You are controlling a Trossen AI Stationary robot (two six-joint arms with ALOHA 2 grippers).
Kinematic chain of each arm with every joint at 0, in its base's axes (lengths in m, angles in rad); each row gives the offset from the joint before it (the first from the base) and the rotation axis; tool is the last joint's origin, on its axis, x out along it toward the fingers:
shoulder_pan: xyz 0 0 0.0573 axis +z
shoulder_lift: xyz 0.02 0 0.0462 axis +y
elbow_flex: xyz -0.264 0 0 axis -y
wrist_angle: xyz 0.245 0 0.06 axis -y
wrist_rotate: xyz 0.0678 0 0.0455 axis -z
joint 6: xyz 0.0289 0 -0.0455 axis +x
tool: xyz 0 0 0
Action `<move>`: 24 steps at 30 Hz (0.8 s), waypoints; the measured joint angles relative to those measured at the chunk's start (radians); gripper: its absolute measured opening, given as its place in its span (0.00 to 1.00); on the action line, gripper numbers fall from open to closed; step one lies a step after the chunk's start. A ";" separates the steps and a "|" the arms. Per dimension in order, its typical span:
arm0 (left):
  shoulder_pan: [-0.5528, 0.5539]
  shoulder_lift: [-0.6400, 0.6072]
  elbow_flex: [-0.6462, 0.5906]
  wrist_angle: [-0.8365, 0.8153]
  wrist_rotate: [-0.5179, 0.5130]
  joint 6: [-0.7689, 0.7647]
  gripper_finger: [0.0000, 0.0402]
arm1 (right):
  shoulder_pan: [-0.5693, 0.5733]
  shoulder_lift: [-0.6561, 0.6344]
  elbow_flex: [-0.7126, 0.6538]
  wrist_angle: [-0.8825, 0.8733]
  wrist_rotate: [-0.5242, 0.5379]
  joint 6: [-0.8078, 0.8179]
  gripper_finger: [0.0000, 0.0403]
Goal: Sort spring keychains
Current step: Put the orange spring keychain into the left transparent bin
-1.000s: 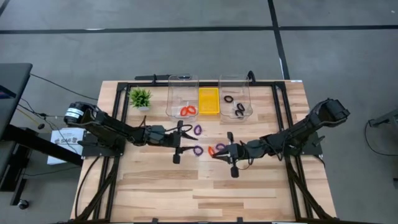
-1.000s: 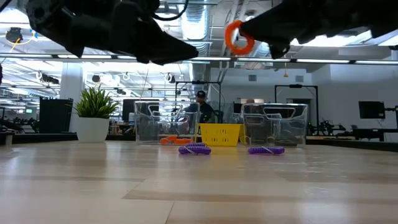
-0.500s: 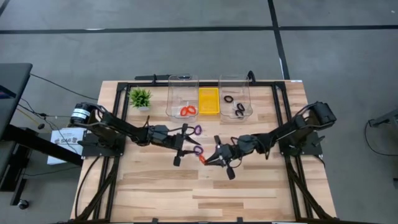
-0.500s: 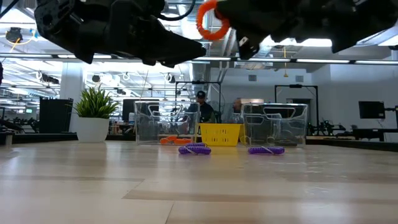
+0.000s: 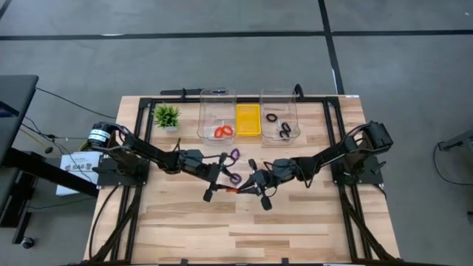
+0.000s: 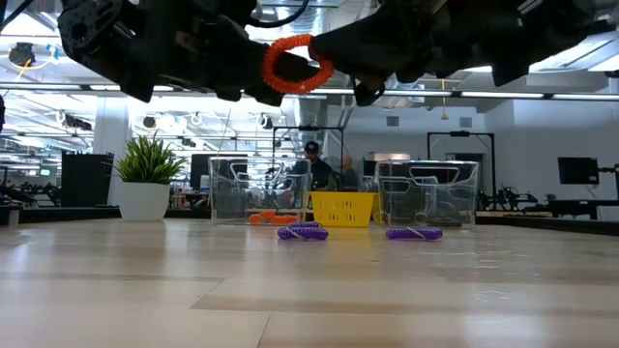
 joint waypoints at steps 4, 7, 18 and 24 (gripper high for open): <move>0.003 0.000 0.000 -0.068 0.034 0.012 0.37 | 0.013 -0.028 -0.002 -0.034 0.002 -0.008 0.03; 0.008 0.000 0.000 -0.078 0.037 0.018 0.37 | 0.035 -0.051 -0.002 -0.058 0.012 -0.025 0.03; 0.008 0.000 0.000 -0.087 0.091 0.038 0.37 | 0.047 -0.067 -0.002 -0.117 0.109 -0.032 0.03; 0.008 0.000 0.000 -0.046 0.077 0.041 0.37 | 0.044 -0.067 -0.002 -0.118 0.109 -0.026 0.03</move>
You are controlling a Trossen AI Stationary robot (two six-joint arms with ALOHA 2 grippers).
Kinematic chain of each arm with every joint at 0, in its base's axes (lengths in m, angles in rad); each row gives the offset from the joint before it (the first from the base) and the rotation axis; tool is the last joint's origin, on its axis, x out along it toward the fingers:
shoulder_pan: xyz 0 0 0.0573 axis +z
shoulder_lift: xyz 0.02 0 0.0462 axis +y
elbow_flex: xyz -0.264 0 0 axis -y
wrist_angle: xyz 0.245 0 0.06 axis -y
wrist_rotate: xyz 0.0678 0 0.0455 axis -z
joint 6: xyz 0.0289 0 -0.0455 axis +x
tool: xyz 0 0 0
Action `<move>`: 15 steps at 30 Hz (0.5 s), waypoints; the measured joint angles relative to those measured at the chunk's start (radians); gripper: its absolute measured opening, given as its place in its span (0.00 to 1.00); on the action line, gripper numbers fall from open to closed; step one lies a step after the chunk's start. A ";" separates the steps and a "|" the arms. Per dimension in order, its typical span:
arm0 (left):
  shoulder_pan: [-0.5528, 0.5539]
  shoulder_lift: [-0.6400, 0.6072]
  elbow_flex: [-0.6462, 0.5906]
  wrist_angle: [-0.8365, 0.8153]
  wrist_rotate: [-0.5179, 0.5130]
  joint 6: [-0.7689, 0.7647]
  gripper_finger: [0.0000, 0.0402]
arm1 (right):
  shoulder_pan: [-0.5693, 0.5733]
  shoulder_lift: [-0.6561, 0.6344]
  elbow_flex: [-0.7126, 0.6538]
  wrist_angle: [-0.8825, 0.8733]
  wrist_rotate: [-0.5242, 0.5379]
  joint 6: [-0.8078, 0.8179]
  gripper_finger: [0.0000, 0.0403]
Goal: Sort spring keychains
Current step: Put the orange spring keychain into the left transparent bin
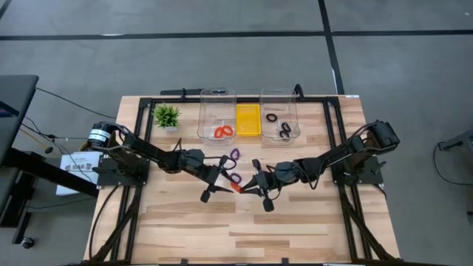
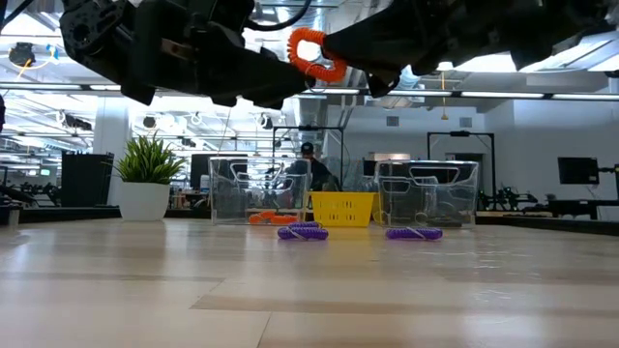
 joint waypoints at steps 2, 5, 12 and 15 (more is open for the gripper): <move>0.000 0.000 0.000 0.014 -0.016 0.000 0.37 | 0.000 0.000 0.000 -0.001 0.000 0.000 0.03; 0.000 0.000 0.000 0.030 -0.052 0.000 0.37 | 0.000 0.000 0.000 -0.002 0.000 0.000 0.03; 0.000 0.000 0.000 0.054 -0.065 0.000 0.37 | 0.000 0.001 0.000 -0.014 0.018 0.000 0.03; 0.000 0.000 0.000 0.056 -0.066 0.000 0.37 | -0.005 0.001 0.000 -0.014 0.027 0.000 0.03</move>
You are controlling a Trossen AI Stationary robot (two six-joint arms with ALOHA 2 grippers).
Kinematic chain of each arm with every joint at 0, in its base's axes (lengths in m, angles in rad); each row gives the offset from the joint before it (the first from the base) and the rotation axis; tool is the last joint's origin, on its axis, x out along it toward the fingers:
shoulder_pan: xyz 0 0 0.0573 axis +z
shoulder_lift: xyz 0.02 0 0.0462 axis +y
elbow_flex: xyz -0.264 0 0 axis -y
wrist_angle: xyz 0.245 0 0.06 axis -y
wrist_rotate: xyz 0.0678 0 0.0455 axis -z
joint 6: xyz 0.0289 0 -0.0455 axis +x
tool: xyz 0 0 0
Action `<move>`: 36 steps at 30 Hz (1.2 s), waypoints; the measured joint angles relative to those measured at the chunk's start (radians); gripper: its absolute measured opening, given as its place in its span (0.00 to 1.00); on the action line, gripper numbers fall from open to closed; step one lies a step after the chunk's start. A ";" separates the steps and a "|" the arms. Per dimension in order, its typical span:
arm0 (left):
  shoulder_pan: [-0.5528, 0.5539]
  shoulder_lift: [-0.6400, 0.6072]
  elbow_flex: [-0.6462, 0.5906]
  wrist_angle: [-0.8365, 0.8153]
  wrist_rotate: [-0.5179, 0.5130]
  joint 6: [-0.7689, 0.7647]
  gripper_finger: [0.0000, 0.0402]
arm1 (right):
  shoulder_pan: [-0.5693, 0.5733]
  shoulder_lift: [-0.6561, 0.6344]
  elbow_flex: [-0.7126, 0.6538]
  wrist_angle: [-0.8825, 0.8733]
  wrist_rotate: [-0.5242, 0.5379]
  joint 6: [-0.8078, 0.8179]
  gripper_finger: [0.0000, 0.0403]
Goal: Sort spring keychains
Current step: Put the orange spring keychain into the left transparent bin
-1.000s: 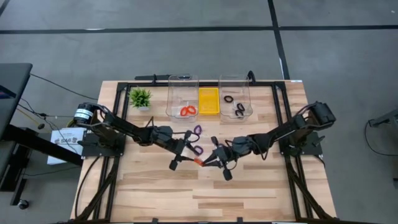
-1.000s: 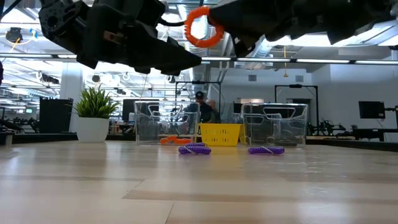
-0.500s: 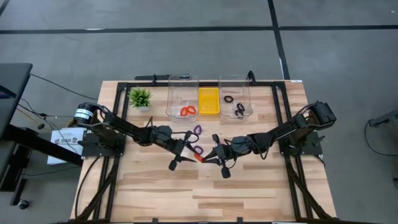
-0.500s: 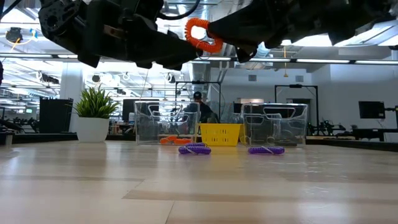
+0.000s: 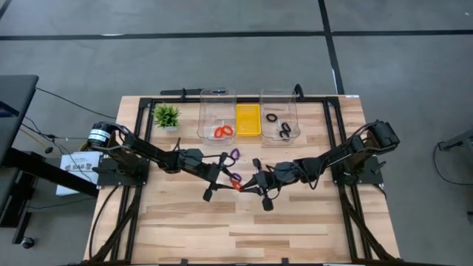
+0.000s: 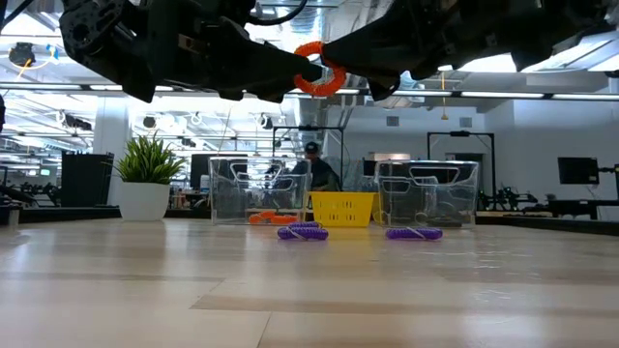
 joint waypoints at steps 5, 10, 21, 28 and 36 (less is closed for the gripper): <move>0.000 0.000 0.000 0.007 0.000 0.000 0.31 | -0.014 0.000 0.000 0.002 0.001 0.000 0.03; 0.000 0.000 0.000 0.016 -0.047 0.015 0.17 | -0.026 0.000 0.000 0.006 0.002 0.000 0.03; 0.003 0.000 0.002 0.010 -0.061 0.019 0.05 | -0.051 0.000 -0.001 -0.004 0.015 0.000 0.17; 0.027 -0.070 0.000 -0.023 -0.115 0.018 0.04 | -0.069 -0.071 0.000 -0.148 0.040 0.000 0.41; 0.071 -0.236 -0.048 -0.130 -0.234 0.037 0.04 | -0.067 -0.259 -0.030 -0.349 0.070 0.013 0.58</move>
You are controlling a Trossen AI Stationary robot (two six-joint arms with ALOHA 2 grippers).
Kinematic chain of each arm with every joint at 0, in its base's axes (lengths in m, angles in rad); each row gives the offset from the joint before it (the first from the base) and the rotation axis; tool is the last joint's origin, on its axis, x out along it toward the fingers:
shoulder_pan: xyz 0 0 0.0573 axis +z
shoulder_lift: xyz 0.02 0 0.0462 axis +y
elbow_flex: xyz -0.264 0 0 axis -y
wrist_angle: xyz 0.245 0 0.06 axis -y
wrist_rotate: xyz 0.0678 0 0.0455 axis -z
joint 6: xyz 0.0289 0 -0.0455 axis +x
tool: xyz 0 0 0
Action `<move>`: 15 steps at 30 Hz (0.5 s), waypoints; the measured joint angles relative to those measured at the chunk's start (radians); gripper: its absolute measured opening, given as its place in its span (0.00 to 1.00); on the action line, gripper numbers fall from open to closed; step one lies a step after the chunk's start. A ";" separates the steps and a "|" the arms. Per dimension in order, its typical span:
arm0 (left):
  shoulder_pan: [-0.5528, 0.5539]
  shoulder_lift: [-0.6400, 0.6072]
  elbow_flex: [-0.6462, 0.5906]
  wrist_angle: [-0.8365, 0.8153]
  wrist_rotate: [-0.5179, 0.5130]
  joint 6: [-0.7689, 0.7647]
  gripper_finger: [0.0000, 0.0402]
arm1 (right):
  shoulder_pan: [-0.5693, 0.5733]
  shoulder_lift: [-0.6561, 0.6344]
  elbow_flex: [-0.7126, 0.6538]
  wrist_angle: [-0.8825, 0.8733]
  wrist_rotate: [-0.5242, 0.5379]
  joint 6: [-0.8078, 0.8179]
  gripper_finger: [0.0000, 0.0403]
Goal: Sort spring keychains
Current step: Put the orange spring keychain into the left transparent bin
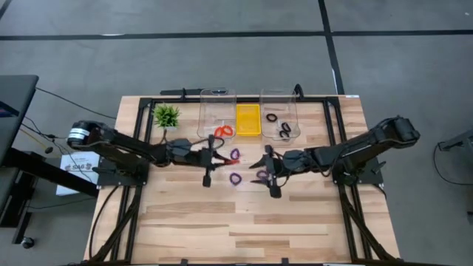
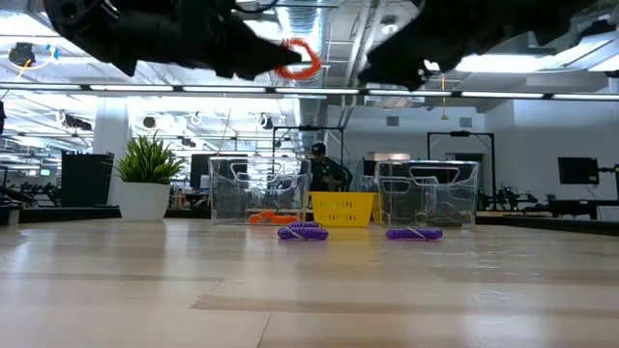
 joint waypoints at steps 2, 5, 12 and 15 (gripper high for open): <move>0.037 -0.049 -0.003 -0.084 -0.053 0.011 0.04 | -0.001 -0.028 -0.016 -0.038 0.061 0.015 0.59; 0.118 -0.120 -0.001 -0.129 -0.115 0.011 0.04 | -0.001 -0.061 -0.053 -0.082 0.130 0.044 0.57; 0.385 -0.210 -0.003 -0.182 -0.126 0.003 0.05 | 0.000 -0.092 -0.148 -0.075 0.224 0.117 0.53; 0.514 -0.207 -0.003 -0.195 -0.084 -0.040 0.05 | 0.000 -0.081 -0.164 -0.073 0.225 0.151 0.51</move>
